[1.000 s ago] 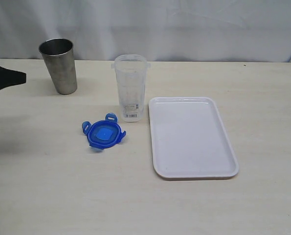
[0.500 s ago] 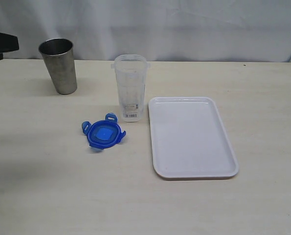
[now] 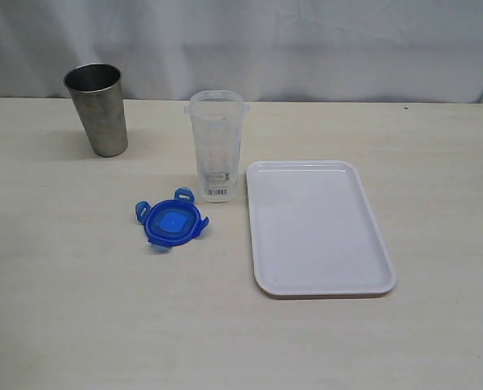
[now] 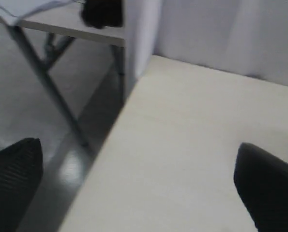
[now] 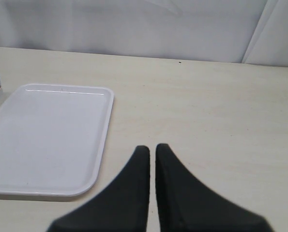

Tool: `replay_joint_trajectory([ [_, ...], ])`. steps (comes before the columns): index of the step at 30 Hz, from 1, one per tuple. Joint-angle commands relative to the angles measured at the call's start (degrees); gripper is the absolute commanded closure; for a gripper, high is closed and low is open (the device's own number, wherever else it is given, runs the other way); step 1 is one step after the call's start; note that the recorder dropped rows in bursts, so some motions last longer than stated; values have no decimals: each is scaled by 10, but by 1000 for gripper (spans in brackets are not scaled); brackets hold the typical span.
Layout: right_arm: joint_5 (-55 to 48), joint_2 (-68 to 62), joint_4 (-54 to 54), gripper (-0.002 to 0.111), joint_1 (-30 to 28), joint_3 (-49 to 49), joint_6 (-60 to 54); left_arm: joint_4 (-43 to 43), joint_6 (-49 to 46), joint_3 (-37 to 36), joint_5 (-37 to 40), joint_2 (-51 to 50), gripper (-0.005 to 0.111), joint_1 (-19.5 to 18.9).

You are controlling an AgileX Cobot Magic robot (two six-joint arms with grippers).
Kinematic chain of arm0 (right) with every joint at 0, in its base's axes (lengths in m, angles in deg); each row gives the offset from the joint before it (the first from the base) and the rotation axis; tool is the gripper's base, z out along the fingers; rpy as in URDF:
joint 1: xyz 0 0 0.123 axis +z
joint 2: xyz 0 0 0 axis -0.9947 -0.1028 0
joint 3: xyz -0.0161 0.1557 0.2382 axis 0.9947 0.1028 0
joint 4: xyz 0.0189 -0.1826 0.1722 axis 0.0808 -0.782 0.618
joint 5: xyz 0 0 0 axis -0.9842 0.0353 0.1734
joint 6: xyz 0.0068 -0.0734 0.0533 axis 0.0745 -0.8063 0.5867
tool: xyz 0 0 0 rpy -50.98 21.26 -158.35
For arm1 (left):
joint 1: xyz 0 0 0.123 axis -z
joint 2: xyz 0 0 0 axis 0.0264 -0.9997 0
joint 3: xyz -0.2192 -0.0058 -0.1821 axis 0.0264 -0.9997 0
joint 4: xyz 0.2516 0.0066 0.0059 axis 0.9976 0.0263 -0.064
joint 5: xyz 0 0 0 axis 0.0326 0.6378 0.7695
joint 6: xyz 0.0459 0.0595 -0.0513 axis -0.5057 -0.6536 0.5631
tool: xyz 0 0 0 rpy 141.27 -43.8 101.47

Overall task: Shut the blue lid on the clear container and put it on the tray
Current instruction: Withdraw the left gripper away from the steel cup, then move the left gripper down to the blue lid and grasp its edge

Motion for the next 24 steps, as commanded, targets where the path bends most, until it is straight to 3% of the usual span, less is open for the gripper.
replay_joint_trajectory([
  [1,0,2,-3,104,-4,2,0,-166,-236,12,155,-15,2,7],
  [5,0,2,-3,104,-4,2,0,-370,-458,83,318,-75,2,7],
  [7,0,2,-3,104,-4,2,0,-499,-576,115,339,-106,2,7],
  [10,0,2,-3,104,-4,2,0,-759,-855,143,332,-138,2,7],
  [12,0,2,-3,104,-4,2,0,-892,-964,141,314,-144,2,7],
  [19,0,2,-3,104,-4,2,0,-1188,-1165,140,293,-146,2,7],
  [24,0,2,-3,104,-4,2,0,-1283,-1221,140,303,-146,2,19],
])
